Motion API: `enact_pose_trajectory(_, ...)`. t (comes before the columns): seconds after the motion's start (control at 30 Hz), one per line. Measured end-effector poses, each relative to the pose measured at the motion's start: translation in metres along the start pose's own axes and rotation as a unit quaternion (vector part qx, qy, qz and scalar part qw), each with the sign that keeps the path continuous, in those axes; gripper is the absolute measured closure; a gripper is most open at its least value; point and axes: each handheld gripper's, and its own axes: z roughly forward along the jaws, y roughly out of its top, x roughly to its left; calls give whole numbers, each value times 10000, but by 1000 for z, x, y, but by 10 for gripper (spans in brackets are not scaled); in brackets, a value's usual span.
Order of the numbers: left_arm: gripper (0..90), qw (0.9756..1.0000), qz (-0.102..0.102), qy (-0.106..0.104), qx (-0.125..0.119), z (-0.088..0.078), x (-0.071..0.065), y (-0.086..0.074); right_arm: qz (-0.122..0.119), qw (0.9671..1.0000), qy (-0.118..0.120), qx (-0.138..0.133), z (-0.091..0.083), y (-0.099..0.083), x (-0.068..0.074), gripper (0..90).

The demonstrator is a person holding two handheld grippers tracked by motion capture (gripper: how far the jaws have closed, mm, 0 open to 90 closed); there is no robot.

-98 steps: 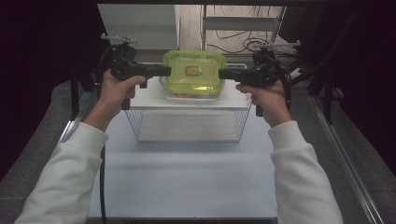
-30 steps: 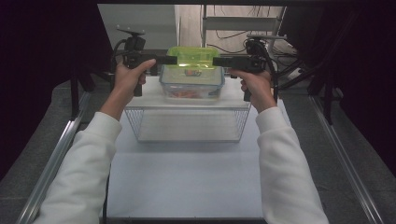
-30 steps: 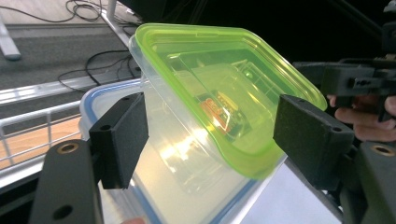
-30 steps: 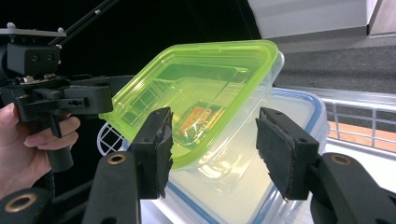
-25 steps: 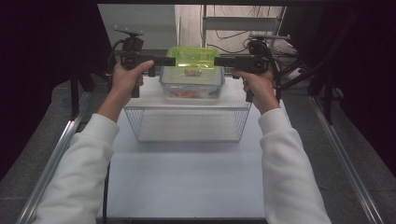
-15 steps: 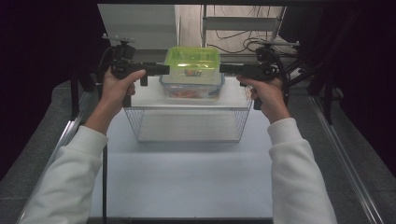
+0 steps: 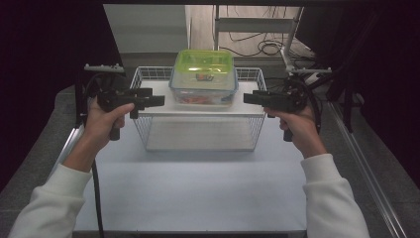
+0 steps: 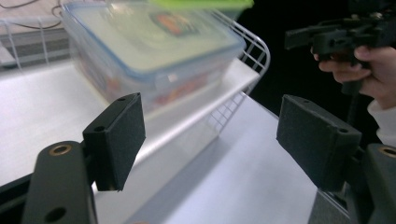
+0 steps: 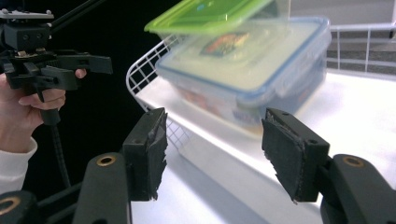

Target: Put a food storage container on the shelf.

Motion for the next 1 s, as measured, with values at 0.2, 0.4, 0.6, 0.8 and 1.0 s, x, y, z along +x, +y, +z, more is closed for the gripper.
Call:
enact_pose_trajectory(0.2, 240, 9998, -24, -134, 130, -1, -3, -32, -210, 9996, -56, 195, -6, -25, 1, 398)
enact_pose_trajectory(0.4, 243, 9989, -22, -227, 398, 5, -9, -78, -412, 9981, -68, 446, -11, -74, 2, 391)
enact_pose_trajectory(0.6, 244, 9982, -61, -230, 555, 9, -11, -116, -485, 9969, -227, 571, -15, -113, -1, 383)
enact_pose_trajectory(0.8, 244, 9966, -47, -187, 804, 15, -14, -163, -518, 9936, -410, 918, -14, -157, -1, 368)
enact_pose_trajectory(1.0, 243, 9953, -141, -55, 956, 20, -15, -199, -552, 9888, -640, 1227, -13, -198, -2, 354)
